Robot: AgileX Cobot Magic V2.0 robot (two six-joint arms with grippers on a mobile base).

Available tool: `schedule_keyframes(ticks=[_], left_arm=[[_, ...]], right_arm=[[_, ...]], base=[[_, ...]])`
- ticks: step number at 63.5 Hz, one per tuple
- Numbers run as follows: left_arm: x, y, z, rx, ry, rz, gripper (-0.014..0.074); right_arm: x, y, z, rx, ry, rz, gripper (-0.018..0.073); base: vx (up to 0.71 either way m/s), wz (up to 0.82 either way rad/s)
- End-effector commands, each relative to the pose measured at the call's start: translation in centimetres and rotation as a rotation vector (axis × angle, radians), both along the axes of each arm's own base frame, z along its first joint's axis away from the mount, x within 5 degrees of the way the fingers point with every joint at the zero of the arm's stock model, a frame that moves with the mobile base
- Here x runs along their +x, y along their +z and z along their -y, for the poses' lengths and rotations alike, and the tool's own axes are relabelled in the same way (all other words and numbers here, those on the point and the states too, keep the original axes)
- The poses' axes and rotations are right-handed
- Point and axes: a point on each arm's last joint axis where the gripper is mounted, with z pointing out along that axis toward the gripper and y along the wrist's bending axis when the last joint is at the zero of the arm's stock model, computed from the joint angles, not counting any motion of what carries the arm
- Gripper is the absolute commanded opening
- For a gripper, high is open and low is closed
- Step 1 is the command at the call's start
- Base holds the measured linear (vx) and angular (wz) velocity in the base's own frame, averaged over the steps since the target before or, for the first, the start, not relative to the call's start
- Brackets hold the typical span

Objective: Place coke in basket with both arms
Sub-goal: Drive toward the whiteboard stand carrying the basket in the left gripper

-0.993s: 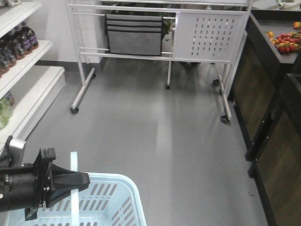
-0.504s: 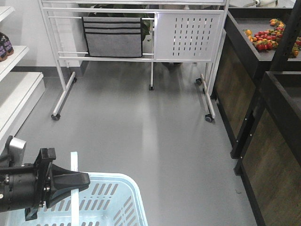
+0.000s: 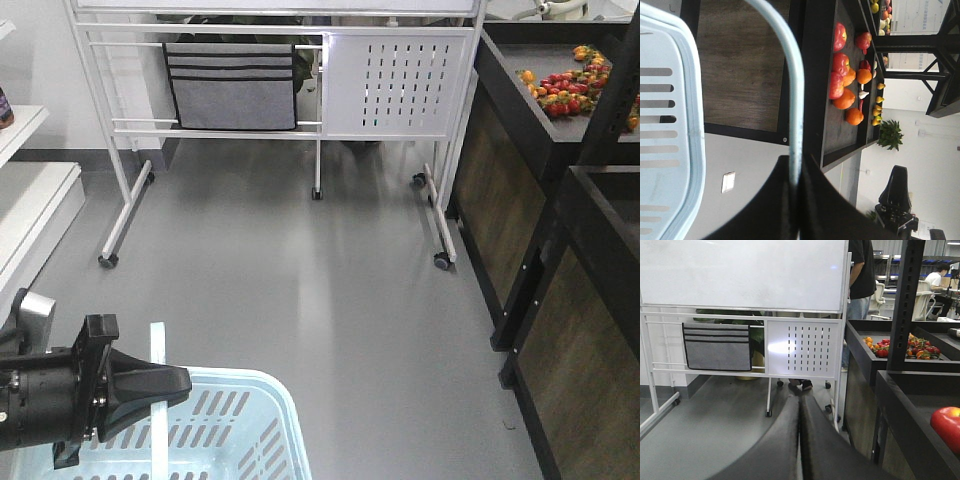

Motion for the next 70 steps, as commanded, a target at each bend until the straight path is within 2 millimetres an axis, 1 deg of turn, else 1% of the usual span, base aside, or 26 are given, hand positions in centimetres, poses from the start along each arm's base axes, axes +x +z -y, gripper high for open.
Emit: schedule_keyframes(ticks=[1,35,70], left_arm=[[0.16,1.66,0.28,-0.093,0.002,0.048,-0.0006],[0.16,1.66,0.28,-0.093,0.002,0.048,-0.0006],[0.16,1.66,0.28,-0.093,0.002,0.048,-0.0006]], right_arm=[[-0.1,0.44,-0.02,-0.006,0.0,0.076,-0.001],[-0.1,0.44,-0.02,-0.006,0.0,0.076,-0.001],[-0.1,0.45,-0.02,-0.006,0.0,0.077,-0.001]], base=[[0.16,0.01],[0.17,0.01],[0.16,-0.06]])
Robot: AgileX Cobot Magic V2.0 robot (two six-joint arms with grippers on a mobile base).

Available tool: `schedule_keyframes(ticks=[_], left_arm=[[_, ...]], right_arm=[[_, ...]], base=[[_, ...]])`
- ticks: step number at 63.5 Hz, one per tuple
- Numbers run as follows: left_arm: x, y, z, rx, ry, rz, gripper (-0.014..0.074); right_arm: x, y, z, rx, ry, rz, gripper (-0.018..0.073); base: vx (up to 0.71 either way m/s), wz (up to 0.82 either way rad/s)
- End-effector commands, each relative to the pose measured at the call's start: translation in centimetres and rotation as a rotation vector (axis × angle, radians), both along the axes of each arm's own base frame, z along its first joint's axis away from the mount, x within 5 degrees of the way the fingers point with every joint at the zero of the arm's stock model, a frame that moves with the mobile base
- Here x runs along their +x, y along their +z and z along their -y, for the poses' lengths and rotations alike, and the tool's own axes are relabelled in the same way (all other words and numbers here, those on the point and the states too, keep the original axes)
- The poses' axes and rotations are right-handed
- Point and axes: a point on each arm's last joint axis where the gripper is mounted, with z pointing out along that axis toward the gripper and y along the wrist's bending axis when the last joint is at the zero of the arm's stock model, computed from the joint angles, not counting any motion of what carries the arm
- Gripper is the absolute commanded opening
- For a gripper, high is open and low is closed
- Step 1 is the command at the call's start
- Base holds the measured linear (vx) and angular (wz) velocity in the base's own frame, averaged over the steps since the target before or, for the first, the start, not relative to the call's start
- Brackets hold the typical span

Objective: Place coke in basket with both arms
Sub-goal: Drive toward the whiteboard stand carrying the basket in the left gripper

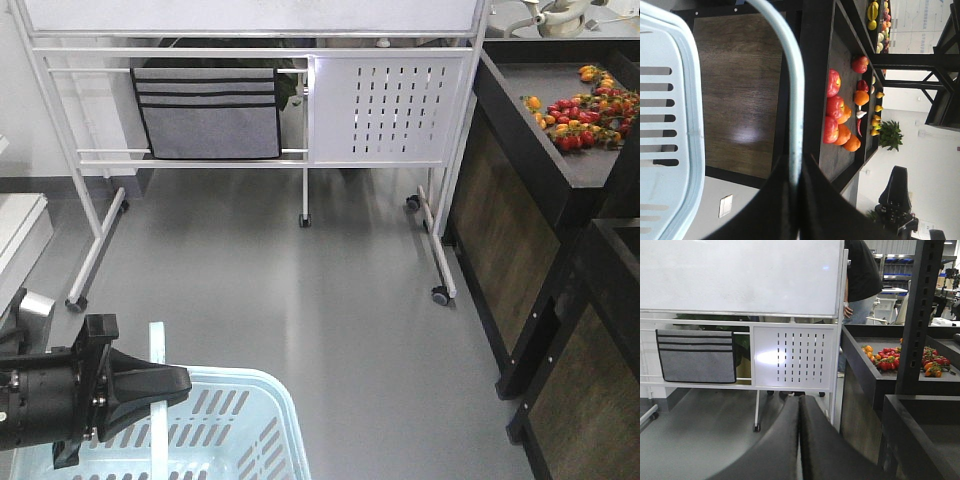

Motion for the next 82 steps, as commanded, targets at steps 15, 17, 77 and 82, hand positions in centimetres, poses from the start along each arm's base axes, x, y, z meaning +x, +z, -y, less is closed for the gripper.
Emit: schedule_keyframes(ticks=[15,17,77,82], left_arm=[[0.16,1.66,0.28,-0.093,0.002,0.048,-0.0006],[0.16,1.66,0.28,-0.093,0.002,0.048,-0.0006],[0.16,1.66,0.28,-0.093,0.002,0.048,-0.0006],[0.16,1.66,0.28,-0.093,0.002,0.048,-0.0006]], right_arm=[[-0.1,0.45,-0.02,-0.006,0.0,0.077,-0.001],[-0.1,0.45,-0.02,-0.006,0.0,0.077,-0.001],[-0.1,0.44,-0.02,-0.006,0.0,0.076,-0.001],[-0.1,0.44,-0.02,-0.006,0.0,0.076,-0.001]], base=[[0.16,-0.04],[0.17,-0.01],[0.17,0.01],[0.16,-0.02]])
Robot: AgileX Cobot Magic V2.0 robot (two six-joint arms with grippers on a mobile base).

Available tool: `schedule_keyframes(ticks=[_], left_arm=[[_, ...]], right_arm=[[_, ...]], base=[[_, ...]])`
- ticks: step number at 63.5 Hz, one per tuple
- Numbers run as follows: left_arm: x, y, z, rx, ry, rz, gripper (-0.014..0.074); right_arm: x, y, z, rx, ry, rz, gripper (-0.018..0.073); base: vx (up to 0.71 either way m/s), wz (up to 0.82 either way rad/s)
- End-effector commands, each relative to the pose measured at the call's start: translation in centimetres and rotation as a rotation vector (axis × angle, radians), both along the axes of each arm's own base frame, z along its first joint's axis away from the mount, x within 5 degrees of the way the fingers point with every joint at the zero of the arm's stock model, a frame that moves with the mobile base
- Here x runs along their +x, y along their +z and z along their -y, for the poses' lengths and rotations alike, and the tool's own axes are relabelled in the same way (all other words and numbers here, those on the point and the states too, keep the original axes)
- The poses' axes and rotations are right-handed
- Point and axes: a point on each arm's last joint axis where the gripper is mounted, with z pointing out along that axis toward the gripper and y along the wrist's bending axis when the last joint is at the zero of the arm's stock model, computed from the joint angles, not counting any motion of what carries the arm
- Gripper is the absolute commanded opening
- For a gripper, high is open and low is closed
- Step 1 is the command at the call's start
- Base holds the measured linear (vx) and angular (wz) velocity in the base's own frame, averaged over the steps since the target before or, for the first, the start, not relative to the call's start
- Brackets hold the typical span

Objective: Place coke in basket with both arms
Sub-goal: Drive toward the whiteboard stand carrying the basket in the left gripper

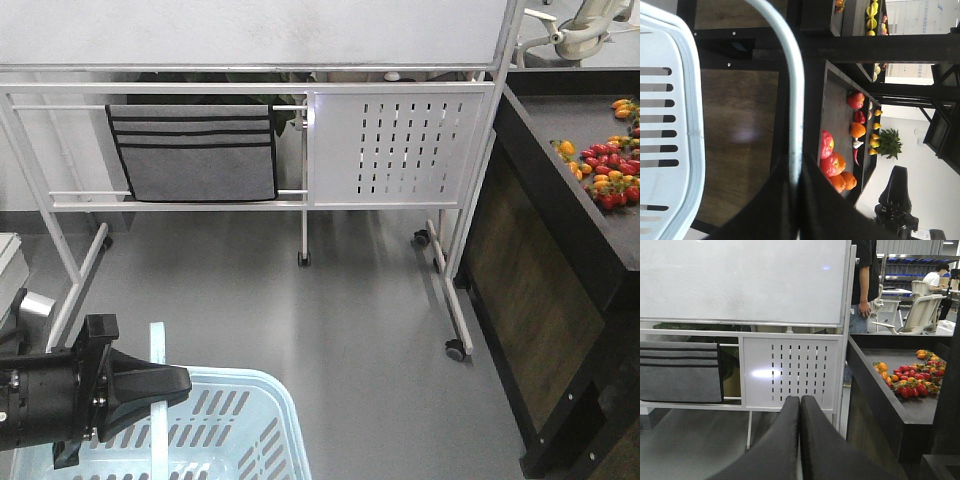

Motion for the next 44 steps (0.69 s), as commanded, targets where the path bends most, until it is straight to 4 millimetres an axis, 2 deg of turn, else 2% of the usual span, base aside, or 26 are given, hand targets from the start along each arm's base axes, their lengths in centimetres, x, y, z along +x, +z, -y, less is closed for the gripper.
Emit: schedule_keyframes(ticks=[1,24,44], left_arm=[[0.16,1.66,0.28,-0.093,0.002,0.048,-0.0006],[0.16,1.66,0.28,-0.093,0.002,0.048,-0.0006],[0.16,1.66,0.28,-0.093,0.002,0.048,-0.0006]], right_arm=[[-0.1,0.44,-0.02,-0.006,0.0,0.076,-0.001],[-0.1,0.44,-0.02,-0.006,0.0,0.076,-0.001],[-0.1,0.45,-0.02,-0.006,0.0,0.077,-0.001]], base=[[0.16,-0.02],[0.17,0.03],[0.19,0.2]])
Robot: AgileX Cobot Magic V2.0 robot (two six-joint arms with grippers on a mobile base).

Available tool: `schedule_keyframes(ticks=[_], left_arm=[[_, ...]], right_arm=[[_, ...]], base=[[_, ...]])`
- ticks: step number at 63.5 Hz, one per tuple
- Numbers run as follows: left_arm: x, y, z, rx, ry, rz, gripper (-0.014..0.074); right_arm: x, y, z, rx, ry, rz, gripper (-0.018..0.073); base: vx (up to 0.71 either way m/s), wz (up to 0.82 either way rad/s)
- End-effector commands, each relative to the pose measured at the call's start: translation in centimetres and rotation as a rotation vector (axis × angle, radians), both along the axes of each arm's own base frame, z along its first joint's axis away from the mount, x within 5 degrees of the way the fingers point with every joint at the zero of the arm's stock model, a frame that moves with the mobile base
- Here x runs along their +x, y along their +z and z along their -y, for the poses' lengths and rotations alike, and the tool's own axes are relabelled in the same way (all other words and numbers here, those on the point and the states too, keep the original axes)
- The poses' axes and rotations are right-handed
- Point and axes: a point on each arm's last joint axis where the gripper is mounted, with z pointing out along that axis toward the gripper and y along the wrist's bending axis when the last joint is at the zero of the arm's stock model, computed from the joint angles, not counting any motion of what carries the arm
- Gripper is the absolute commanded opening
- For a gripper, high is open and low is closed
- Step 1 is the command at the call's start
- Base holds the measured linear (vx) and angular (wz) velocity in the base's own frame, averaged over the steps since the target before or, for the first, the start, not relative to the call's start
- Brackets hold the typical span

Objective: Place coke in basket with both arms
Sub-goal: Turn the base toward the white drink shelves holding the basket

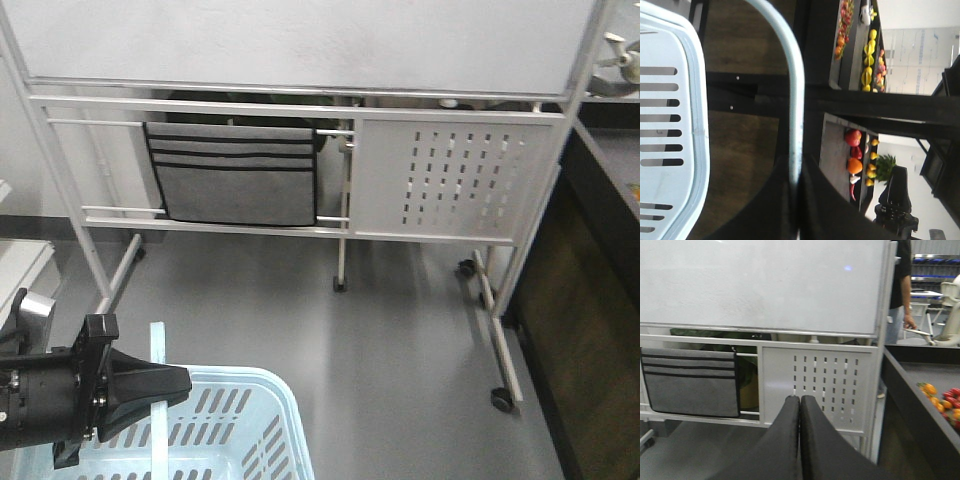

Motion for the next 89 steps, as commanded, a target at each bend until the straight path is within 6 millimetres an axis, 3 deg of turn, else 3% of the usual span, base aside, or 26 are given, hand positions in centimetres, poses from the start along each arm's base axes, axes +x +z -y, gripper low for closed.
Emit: schedule_keyframes(ticks=[1,89], left_arm=[[0.16,1.66,0.28,-0.093,0.002,0.048,-0.0006],[0.16,1.66,0.28,-0.093,0.002,0.048,-0.0006]], right_arm=[[-0.1,0.45,-0.02,-0.006,0.0,0.077,-0.001],[-0.1,0.45,-0.02,-0.006,0.0,0.077,-0.001]], base=[[0.19,0.28],[0.13,0.38]])
